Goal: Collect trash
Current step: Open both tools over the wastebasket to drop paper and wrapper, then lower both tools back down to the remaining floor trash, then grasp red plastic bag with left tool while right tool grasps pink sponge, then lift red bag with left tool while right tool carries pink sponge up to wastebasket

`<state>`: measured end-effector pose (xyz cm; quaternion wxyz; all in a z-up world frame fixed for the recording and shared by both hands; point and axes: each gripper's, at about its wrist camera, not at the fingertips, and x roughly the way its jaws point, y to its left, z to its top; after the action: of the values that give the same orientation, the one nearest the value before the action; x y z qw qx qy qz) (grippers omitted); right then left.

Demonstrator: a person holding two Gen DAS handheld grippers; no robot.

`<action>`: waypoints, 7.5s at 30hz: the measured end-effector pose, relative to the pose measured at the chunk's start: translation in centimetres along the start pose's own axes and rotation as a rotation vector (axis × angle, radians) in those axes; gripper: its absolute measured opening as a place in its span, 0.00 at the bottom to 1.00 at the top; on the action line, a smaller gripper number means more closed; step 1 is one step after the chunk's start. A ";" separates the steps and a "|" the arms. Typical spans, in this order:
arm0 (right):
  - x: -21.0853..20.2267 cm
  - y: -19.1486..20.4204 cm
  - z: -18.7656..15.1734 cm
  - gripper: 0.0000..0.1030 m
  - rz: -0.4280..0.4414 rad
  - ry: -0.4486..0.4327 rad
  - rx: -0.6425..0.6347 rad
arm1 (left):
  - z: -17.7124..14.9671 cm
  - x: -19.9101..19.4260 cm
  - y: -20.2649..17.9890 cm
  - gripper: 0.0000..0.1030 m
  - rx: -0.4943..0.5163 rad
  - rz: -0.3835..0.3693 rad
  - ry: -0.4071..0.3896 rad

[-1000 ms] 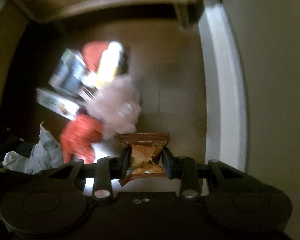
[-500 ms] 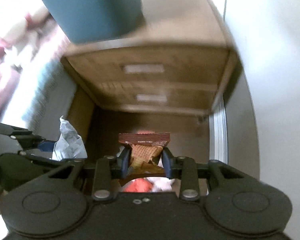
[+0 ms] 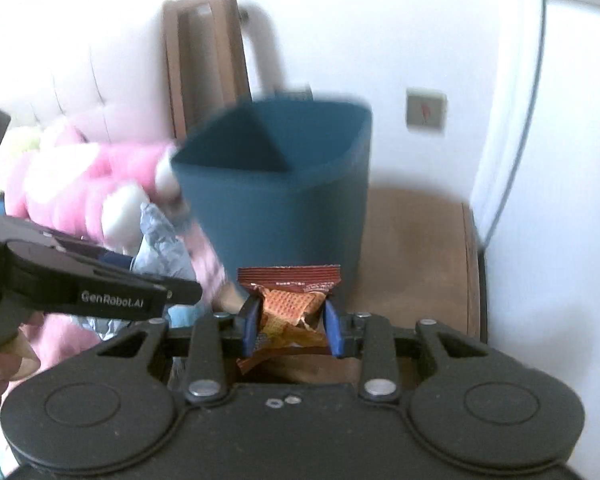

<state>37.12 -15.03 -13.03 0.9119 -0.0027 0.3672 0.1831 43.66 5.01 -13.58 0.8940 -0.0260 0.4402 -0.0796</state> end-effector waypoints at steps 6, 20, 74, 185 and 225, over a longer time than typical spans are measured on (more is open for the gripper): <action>1.3 0.7 7.3 0.32 -0.005 -0.074 -0.064 | 8.8 -1.1 1.7 0.46 0.003 0.026 -0.109; 10.5 1.2 12.0 0.32 -0.120 0.087 -0.158 | 14.2 8.6 4.0 0.46 -0.024 0.055 0.021; -5.8 2.1 1.0 0.63 -0.155 0.080 0.039 | -3.0 -5.1 -0.5 0.76 0.191 0.015 0.010; 6.5 -5.0 -21.4 0.31 0.016 0.286 0.282 | -23.3 9.9 -4.5 0.41 -0.099 -0.023 0.315; 5.8 0.5 12.6 0.34 -0.083 0.024 0.001 | 13.3 0.8 2.2 0.41 -0.067 0.180 -0.218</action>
<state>49.26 -10.85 -7.66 0.9142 -0.0195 0.3780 0.1449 54.96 6.69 -6.30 0.9387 -0.0246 0.3434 0.0189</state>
